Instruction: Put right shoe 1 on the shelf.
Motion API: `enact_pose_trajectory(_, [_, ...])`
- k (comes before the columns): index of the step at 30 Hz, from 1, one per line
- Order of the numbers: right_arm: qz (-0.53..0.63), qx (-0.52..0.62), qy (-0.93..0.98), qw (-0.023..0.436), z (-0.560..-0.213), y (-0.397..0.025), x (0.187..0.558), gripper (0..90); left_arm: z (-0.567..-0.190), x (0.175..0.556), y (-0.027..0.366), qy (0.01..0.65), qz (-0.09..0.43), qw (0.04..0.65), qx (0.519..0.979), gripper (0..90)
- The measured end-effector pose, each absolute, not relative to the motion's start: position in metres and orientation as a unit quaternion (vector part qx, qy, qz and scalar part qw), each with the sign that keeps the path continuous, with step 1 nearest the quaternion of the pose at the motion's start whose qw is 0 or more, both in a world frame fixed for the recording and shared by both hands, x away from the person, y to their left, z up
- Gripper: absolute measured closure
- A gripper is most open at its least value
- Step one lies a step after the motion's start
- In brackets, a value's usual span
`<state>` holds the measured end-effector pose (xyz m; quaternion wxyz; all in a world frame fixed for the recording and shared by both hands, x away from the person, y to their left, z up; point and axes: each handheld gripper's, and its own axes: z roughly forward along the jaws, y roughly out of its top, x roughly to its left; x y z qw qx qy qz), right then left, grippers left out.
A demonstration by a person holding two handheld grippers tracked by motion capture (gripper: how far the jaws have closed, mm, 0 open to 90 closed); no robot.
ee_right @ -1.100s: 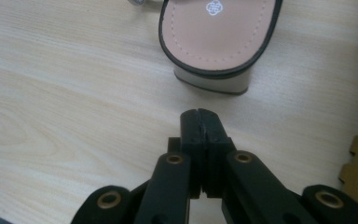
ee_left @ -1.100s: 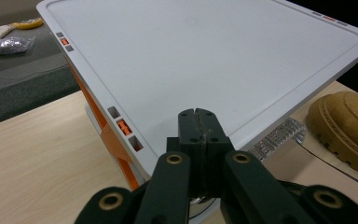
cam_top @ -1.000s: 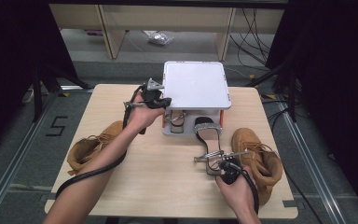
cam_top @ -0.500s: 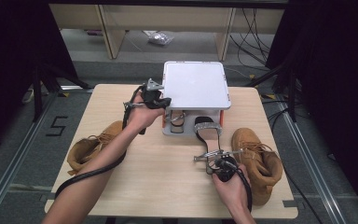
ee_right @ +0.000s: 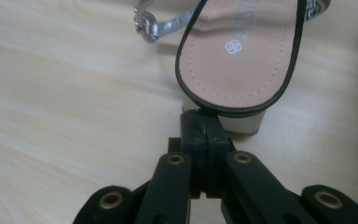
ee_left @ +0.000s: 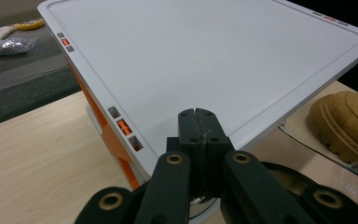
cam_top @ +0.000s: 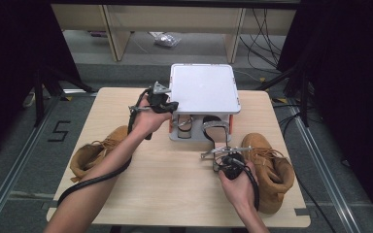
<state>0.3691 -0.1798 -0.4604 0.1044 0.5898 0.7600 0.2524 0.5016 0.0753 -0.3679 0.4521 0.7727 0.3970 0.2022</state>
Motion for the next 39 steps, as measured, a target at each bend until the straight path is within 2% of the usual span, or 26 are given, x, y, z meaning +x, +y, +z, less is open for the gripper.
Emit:
enact_pose_trajectory(3, [0.253, 0.581, 0.764, 0.12, -0.457, -0.177, 0.377, 90.0, -0.368, 0.502, 0.075, 0.393, 0.204, 0.453, 0.773, 89.6])
enact_pose_trajectory(5, [0.251, 0.592, 0.758, 0.109, -0.456, -0.175, 0.378, 90.0, -0.368, 0.502, 0.075, 0.395, 0.202, 0.455, 0.773, 89.6])
enact_pose_trajectory(7, [0.256, 0.577, 0.766, 0.124, -0.457, -0.175, 0.383, 90.0, -0.368, 0.502, 0.075, 0.395, 0.202, 0.455, 0.772, 89.6])
enact_pose_trajectory(10, [0.259, 0.579, 0.764, 0.121, -0.456, -0.173, 0.387, 90.0, -0.368, 0.502, 0.075, 0.394, 0.203, 0.454, 0.773, 89.6])
enact_pose_trajectory(11, [0.262, 0.57, 0.767, 0.134, -0.456, -0.173, 0.392, 90.0, -0.368, 0.502, 0.075, 0.394, 0.203, 0.454, 0.773, 89.6])
enact_pose_trajectory(13, [0.263, 0.578, 0.762, 0.128, -0.454, -0.171, 0.393, 90.0, -0.368, 0.502, 0.075, 0.394, 0.203, 0.454, 0.773, 89.6])
enact_pose_trajectory(22, [0.263, 0.563, 0.762, 0.182, -0.448, -0.171, 0.42, 90.0, -0.368, 0.502, 0.075, 0.393, 0.203, 0.455, 0.773, 89.6])
enact_pose_trajectory(39, [0.287, 0.56, 0.751, 0.2, -0.456, -0.167, 0.456, 90.0, -0.368, 0.502, 0.075, 0.39, 0.204, 0.454, 0.775, 89.6])
